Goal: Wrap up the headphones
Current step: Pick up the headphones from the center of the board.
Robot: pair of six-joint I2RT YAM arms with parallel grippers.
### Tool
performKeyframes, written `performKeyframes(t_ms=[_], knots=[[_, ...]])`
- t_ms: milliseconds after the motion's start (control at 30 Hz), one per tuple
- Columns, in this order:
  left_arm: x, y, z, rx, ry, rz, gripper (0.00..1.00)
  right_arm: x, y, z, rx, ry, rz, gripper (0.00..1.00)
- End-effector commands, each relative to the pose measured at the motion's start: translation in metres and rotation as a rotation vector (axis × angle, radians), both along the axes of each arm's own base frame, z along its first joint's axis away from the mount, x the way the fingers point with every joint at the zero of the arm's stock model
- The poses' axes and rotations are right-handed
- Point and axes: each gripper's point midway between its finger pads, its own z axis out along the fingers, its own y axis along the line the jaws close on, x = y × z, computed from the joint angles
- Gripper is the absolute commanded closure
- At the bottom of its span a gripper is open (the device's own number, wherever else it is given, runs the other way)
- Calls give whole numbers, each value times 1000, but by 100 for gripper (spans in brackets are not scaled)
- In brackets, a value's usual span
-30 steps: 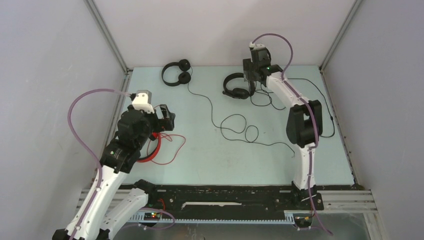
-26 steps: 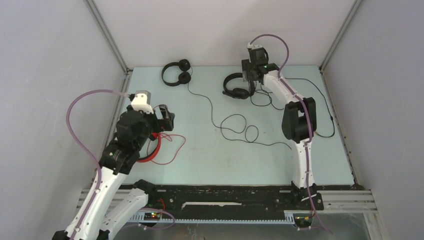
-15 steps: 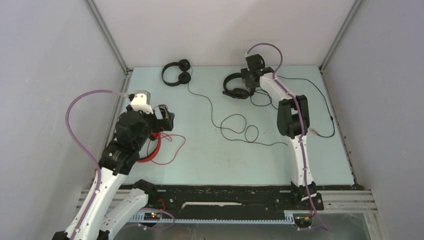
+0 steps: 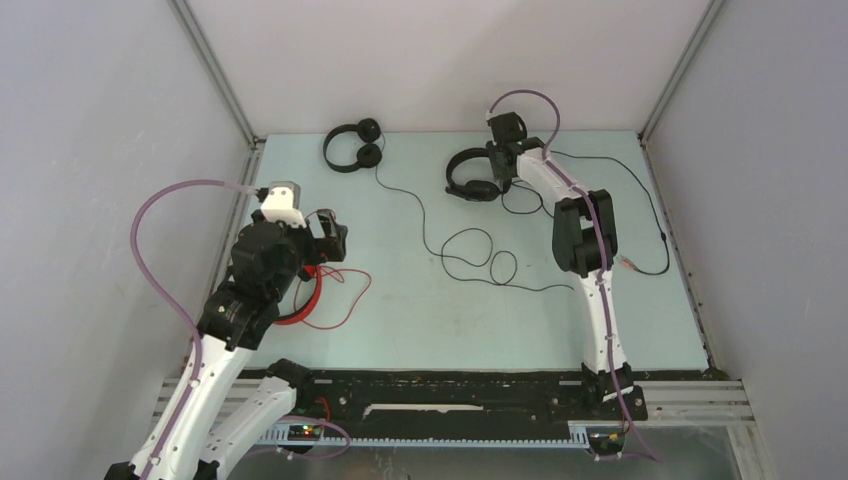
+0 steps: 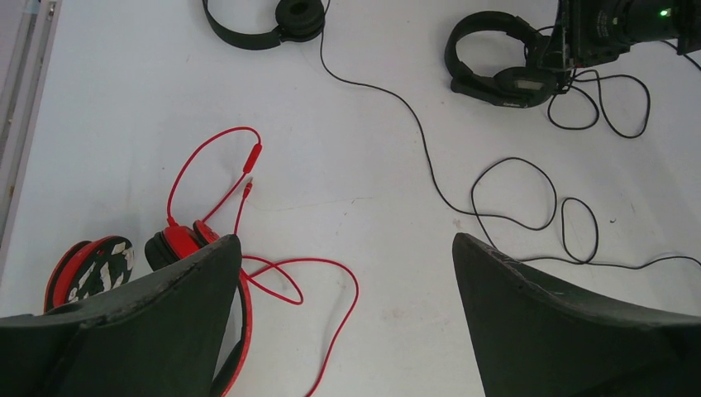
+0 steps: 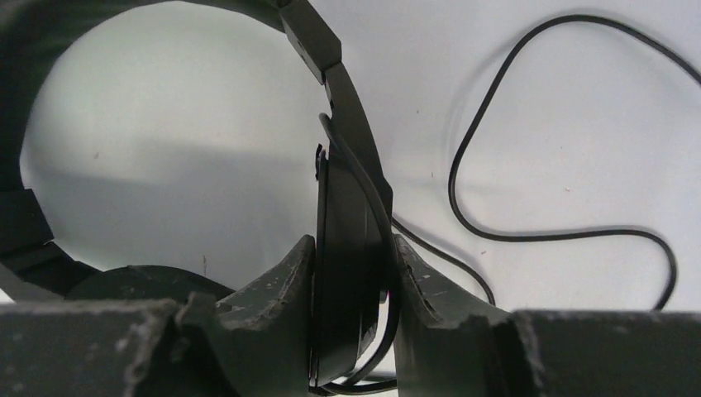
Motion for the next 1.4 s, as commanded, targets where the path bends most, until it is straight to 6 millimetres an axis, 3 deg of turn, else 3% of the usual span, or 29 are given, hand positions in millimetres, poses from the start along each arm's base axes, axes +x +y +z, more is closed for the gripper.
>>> performKeyframes(t_ms=[0, 200, 400, 767, 900, 1133, 1267, 1367], knots=[[5, 4, -1, 14, -20, 23, 0, -1, 16, 98, -2, -192, 68, 78], [7, 0, -2, -22, 11, 31, 1, -40, 35, 145, 6, -281, 138, 82], [7, -13, 9, -66, 47, -10, 2, -89, 61, 173, 85, -299, 218, 84], [24, -53, 44, -138, 90, -169, 3, -196, 105, 193, 364, -317, 413, 85], [33, -74, 47, -132, 103, -272, 5, -220, 114, 197, 435, -301, 449, 86], [41, -92, 51, -103, 96, -357, 5, -236, 121, 199, 517, -292, 465, 87], [35, -90, 58, 56, -21, -427, 7, -252, 130, 203, 667, -178, 474, 87], [27, -94, 65, 138, -212, -509, 10, -262, 128, 211, 827, -67, 474, 87]])
